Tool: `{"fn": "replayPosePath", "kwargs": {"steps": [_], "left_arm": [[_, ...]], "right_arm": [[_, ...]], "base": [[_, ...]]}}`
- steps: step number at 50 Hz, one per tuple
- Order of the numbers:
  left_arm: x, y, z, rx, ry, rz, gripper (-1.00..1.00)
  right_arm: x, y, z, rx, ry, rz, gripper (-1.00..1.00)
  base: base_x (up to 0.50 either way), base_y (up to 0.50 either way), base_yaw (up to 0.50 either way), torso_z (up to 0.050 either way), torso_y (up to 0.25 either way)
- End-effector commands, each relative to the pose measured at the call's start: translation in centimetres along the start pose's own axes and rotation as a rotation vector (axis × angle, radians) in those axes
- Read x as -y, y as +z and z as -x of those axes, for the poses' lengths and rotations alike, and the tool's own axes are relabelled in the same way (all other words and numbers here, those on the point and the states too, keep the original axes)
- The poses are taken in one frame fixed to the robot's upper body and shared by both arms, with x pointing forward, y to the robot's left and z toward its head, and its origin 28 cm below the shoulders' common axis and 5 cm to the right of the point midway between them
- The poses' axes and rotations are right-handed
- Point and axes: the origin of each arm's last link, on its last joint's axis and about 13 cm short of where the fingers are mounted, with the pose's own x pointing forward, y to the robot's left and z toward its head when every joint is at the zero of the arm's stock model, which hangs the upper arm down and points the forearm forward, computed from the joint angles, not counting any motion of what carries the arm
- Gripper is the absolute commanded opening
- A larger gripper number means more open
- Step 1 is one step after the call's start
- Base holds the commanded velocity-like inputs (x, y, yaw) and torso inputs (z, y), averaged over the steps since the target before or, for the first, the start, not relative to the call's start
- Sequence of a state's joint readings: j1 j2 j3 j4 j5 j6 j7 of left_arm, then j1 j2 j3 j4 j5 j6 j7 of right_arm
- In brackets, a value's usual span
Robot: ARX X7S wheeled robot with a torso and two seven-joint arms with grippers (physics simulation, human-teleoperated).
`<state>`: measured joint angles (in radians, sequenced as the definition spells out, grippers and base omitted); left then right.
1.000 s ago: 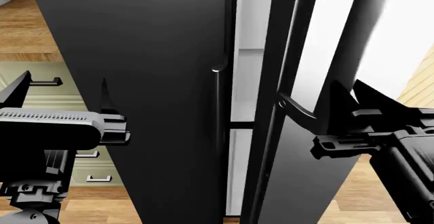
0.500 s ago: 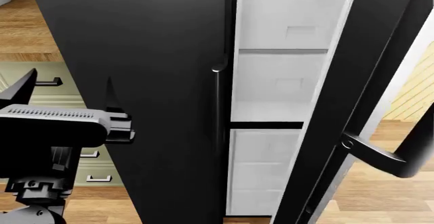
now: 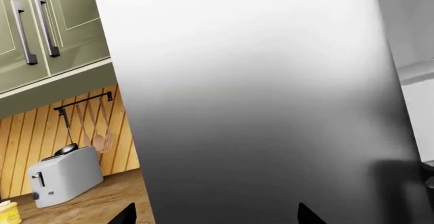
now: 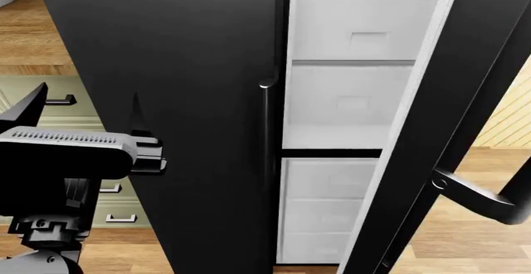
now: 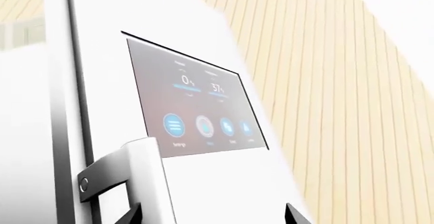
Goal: Open the fridge door
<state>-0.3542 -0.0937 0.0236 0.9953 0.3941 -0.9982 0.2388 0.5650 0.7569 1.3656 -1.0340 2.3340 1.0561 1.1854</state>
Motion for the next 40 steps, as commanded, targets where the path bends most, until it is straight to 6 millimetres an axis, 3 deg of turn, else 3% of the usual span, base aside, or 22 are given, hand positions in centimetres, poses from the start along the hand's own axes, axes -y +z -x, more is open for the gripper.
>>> {"fn": "replayPosePath", "kwargs": {"steps": [1,7,18,40], "left_arm": [[0.1,0.1,-0.2,0.003,-0.004,0.000,1.00],[0.1,0.1,-0.3,0.003,-0.007,0.000,1.00],[0.1,-0.1,-0.1,0.002,-0.003,0.005,1.00],[-0.1,-0.2,0.1,0.001,0.005,0.010,1.00]], "right_arm": [[0.2,0.6,0.6,0.057,-0.016,-0.007,1.00],[-0.3,0.7,0.7,0.055,0.032,0.018,1.00],[-2.7,-0.5,-0.1,-0.010,0.289,0.142,1.00],[-4.4,-1.6,-1.1,-0.053,0.404,0.142,1.00]], "base": [[0.00,0.00,0.00,0.000,0.000],[0.00,0.00,0.00,0.000,0.000],[0.00,0.00,0.00,0.000,0.000],[0.00,0.00,0.00,0.000,0.000]]}}
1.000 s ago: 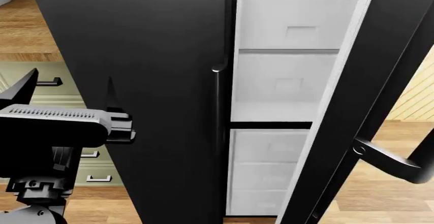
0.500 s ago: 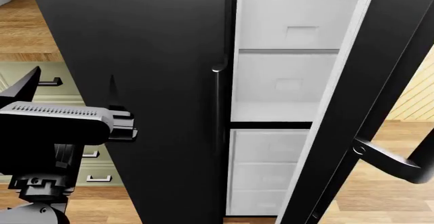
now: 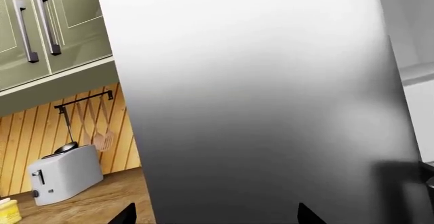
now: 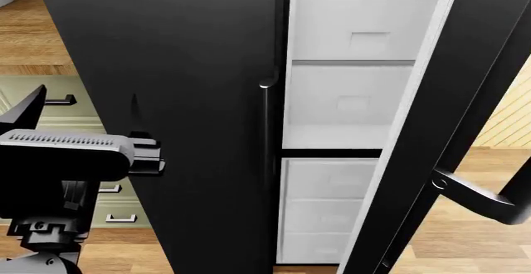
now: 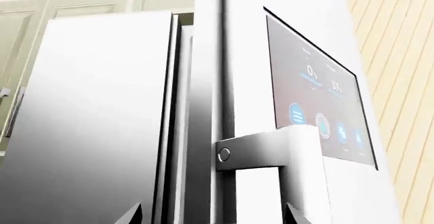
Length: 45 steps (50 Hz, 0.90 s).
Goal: Open the fridge door
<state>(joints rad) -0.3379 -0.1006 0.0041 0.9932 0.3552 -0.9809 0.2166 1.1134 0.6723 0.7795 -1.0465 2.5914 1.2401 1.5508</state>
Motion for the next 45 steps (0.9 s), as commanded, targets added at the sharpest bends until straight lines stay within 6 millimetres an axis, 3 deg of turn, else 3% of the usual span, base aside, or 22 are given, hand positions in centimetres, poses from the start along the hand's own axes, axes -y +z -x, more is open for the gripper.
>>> {"fn": "replayPosePath", "kwargs": {"steps": [1,21,45], "left_arm": [[0.0,0.0,0.0,0.000,0.002,0.001,1.00],[-0.1,-0.3,0.1,-0.002,0.006,0.008,1.00],[-0.3,0.0,0.1,0.003,0.012,0.006,1.00]], "right_arm": [[-0.8,-0.3,-0.6,-0.011,0.073,0.015,1.00],[-4.2,-2.5,-2.4,-0.092,0.251,-0.022,1.00],[-6.7,-4.7,-4.5,-0.185,0.425,-0.016,1.00]], "base": [[0.00,0.00,0.00,0.000,0.000],[0.00,0.00,0.00,0.000,0.000],[0.00,0.00,0.00,0.000,0.000]]}}
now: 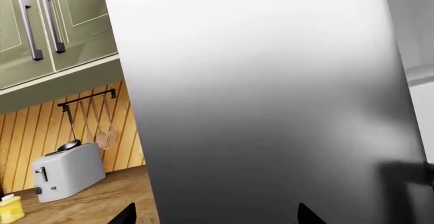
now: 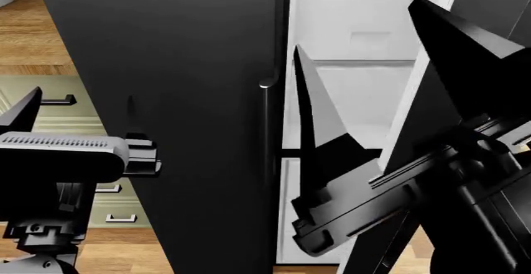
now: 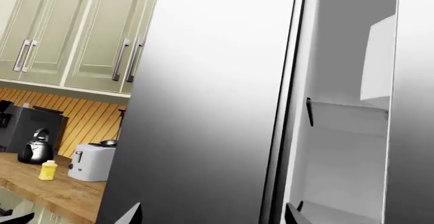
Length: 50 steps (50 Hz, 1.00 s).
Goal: Open the fridge door
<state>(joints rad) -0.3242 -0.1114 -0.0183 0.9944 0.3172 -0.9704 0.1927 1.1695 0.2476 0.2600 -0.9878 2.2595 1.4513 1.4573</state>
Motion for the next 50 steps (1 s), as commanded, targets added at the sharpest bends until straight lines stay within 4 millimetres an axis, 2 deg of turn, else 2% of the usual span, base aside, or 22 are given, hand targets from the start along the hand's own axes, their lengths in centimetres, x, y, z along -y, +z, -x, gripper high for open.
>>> {"fn": "replayPosePath", "kwargs": {"steps": [1,15,25,27,30,50], "left_arm": [[0.0,0.2,0.0,0.005,0.001,-0.001,1.00],[0.0,0.0,0.0,0.000,0.001,0.001,1.00],[0.0,0.0,0.0,-0.001,0.002,-0.001,1.00],[0.0,0.1,0.1,0.001,0.002,-0.002,1.00],[-0.1,0.2,0.1,0.001,0.004,-0.004,1.00],[0.0,0.2,0.1,0.000,0.003,-0.005,1.00]], "right_arm": [[-0.7,-0.9,-1.5,-0.044,0.070,0.004,1.00],[-0.7,-1.9,-4.1,-0.074,0.104,-0.013,1.00],[-0.3,-3.5,-6.0,-0.121,0.100,-0.046,1.00],[-0.3,-4.0,-7.2,-0.142,0.107,-0.065,1.00],[-0.3,-4.4,-8.0,-0.153,0.115,-0.073,1.00],[-0.4,-4.9,-10.9,-0.166,0.130,-0.095,1.00]], "base": [[0.00,0.00,0.00,0.000,0.000],[0.00,0.00,0.00,0.000,0.000],[0.00,0.00,0.00,0.000,0.000],[0.00,0.00,0.00,0.000,0.000],[0.00,0.00,0.00,0.000,0.000],[0.00,0.00,0.00,0.000,0.000]]}}
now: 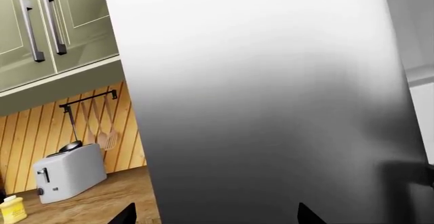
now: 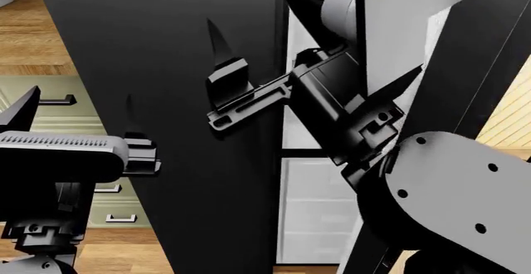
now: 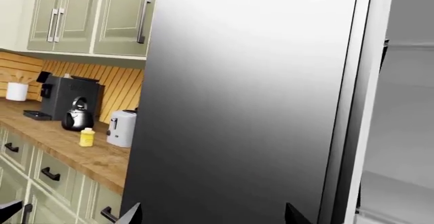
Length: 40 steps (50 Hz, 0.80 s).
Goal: Open the fridge door
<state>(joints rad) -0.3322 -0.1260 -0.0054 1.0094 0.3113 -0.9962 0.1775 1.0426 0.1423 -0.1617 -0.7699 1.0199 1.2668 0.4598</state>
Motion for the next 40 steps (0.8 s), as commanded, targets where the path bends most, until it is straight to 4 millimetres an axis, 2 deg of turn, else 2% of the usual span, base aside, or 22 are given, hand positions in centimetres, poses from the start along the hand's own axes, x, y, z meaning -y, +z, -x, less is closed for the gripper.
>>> {"fn": "replayPosePath", "kwargs": {"steps": [1,8,21,29,40], "left_arm": [[0.0,0.0,0.0,-0.001,0.000,0.000,1.00],[0.0,0.0,0.1,0.000,0.000,-0.001,1.00],[0.0,0.0,0.0,-0.001,0.001,-0.001,1.00],[0.0,0.0,0.0,-0.002,0.001,-0.001,1.00],[0.0,-0.1,0.0,-0.004,0.002,0.002,1.00]], "right_arm": [[0.2,-0.4,-1.9,-0.011,0.008,-0.005,1.00],[0.5,-0.9,-2.9,-0.040,-0.041,-0.014,1.00],[2.7,-0.4,-4.4,-0.022,-0.179,-0.069,1.00],[4.6,-1.1,-4.6,-0.024,-0.349,-0.112,1.00],[5.2,-1.7,-4.1,-0.021,-0.439,-0.128,1.00]], "base": [[0.00,0.00,0.00,0.000,0.000],[0.00,0.00,0.00,0.000,0.000],[0.00,0.00,0.00,0.000,0.001],[0.00,0.00,0.00,0.000,0.000],[0.00,0.00,0.00,0.000,0.000]]}}
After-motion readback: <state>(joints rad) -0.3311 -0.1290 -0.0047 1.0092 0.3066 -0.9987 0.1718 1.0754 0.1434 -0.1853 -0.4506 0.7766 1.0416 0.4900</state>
